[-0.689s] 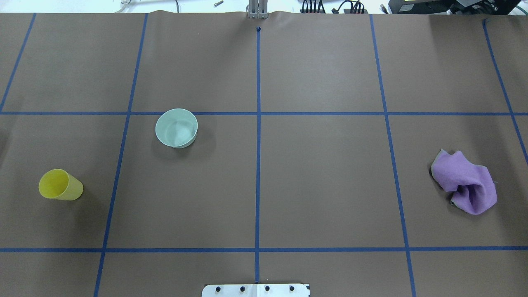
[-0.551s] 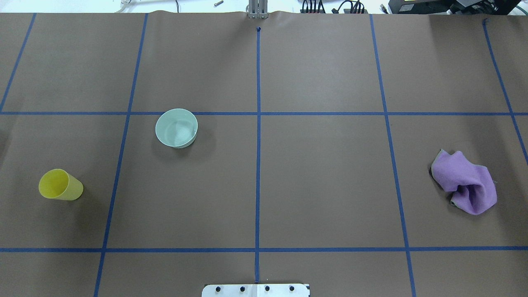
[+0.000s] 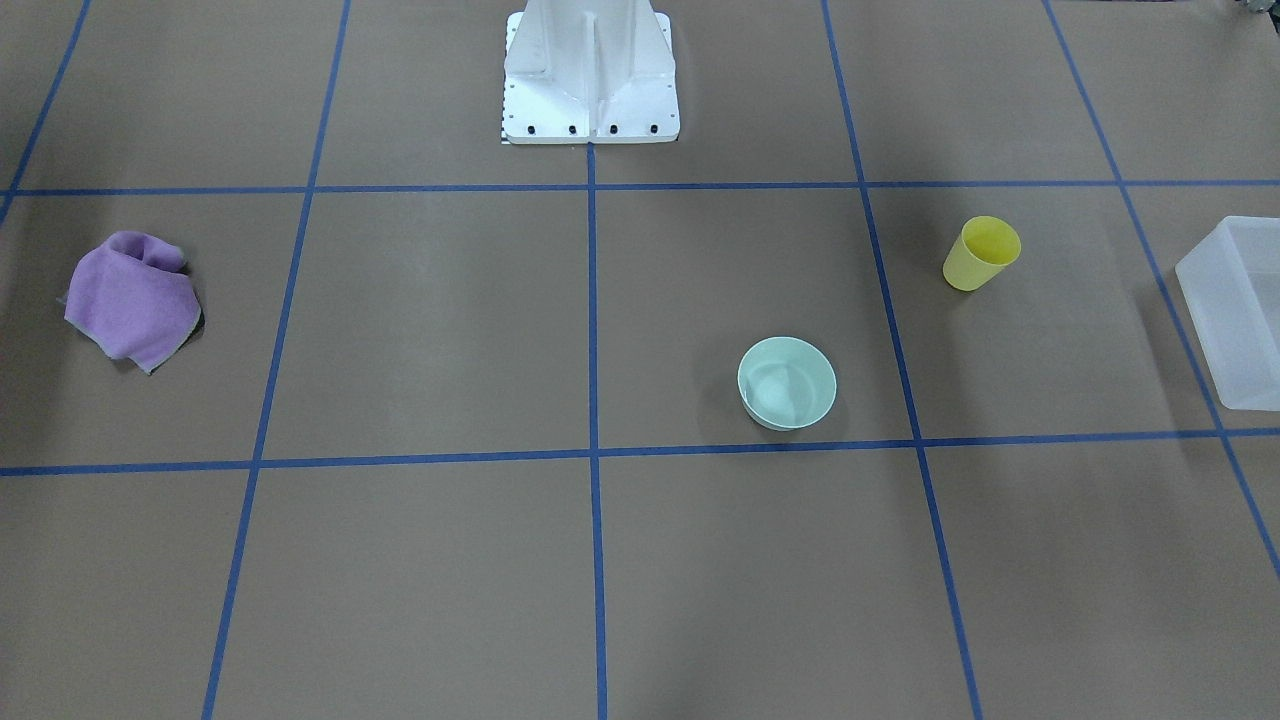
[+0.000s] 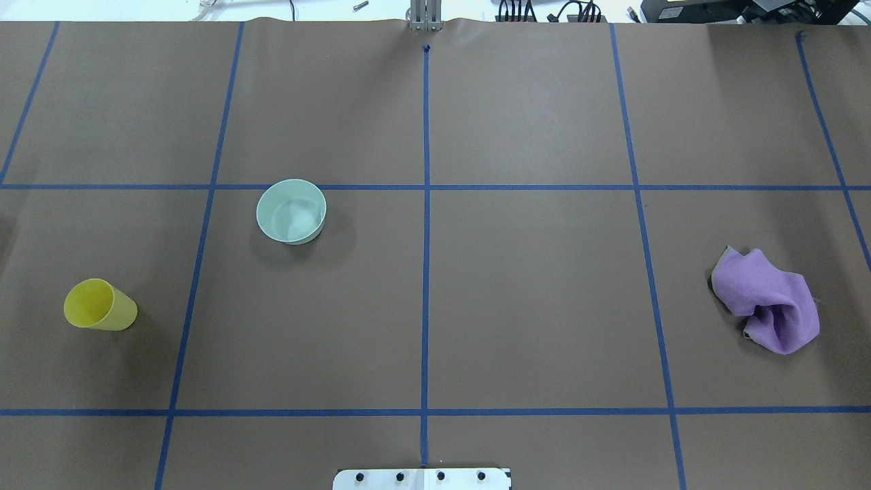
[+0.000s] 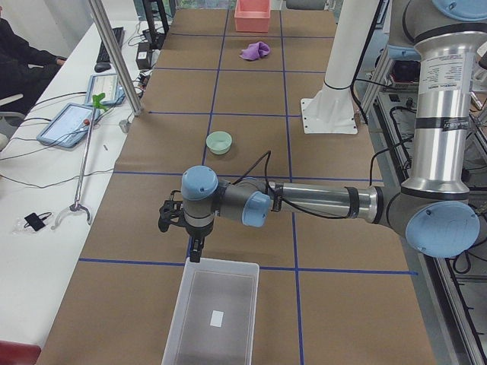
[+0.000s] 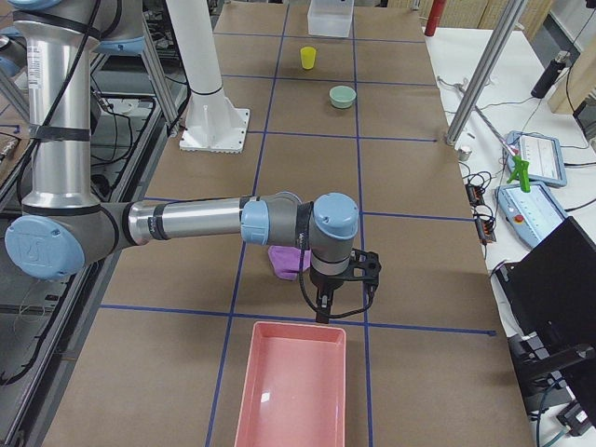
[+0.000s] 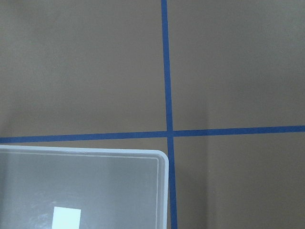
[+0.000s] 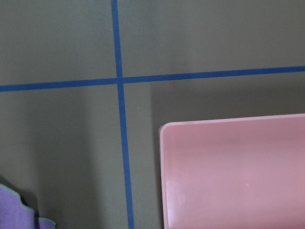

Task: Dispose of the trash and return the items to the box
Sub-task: 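Reach the left gripper toward the yellow cup nearest the left arm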

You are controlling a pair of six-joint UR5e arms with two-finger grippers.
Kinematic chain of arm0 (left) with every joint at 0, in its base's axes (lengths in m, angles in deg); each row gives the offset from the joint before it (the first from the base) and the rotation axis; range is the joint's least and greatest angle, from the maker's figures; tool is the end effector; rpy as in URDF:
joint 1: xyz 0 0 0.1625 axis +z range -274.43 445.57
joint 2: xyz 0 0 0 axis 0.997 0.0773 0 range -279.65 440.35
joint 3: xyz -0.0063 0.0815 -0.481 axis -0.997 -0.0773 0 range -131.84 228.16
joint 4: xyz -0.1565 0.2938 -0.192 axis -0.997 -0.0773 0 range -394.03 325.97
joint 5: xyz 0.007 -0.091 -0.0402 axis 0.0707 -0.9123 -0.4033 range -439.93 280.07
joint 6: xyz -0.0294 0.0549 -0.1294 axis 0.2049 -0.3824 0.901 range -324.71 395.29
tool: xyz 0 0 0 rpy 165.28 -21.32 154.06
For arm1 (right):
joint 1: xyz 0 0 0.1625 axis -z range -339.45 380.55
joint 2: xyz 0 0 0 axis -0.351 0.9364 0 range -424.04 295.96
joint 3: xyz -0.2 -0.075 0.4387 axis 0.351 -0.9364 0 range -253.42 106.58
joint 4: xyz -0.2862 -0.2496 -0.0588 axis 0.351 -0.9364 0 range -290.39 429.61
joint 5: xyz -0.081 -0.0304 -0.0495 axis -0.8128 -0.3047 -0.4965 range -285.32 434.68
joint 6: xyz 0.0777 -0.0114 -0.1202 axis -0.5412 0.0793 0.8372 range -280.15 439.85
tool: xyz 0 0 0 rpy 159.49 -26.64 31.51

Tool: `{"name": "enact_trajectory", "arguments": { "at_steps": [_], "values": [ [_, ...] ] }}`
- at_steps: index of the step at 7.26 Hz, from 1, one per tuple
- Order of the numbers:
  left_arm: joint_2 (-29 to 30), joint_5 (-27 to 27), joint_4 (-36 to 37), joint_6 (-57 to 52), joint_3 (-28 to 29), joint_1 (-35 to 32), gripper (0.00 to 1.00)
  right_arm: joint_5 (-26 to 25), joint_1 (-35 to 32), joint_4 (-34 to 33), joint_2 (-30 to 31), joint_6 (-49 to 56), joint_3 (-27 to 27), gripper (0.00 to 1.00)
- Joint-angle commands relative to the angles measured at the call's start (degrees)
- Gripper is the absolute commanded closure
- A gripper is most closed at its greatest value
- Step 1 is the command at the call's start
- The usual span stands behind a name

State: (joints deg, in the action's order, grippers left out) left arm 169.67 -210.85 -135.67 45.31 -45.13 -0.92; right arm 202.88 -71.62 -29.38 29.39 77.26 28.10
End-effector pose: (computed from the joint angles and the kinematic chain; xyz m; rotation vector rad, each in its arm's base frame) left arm -0.0100 -0.4791 0.7146 0.1529 0.7333 -0.0196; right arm 0.0606 -0.4236 0.7132 -0.0176 -0.6668 0.0853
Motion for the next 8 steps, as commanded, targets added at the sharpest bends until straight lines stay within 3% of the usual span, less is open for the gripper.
{"name": "enact_trajectory", "arguments": {
  "at_steps": [1, 5, 8],
  "values": [
    [0.0, 0.2, -0.2, 0.0, 0.0, 0.0, 0.01, -0.1, 0.1, 0.0, -1.0, -0.2, -0.1, 0.0],
    [0.1, 0.3, -1.4, 0.0, 2.6, 0.3, 0.01, -0.1, 0.1, -0.1, -1.1, -0.3, -0.2, 0.0],
    [1.0, 0.0, -1.5, 1.0, 0.8, 0.3, 0.01, 0.9, 0.6, -0.1, -1.1, -0.3, 1.3, 0.0]
  ]
}}
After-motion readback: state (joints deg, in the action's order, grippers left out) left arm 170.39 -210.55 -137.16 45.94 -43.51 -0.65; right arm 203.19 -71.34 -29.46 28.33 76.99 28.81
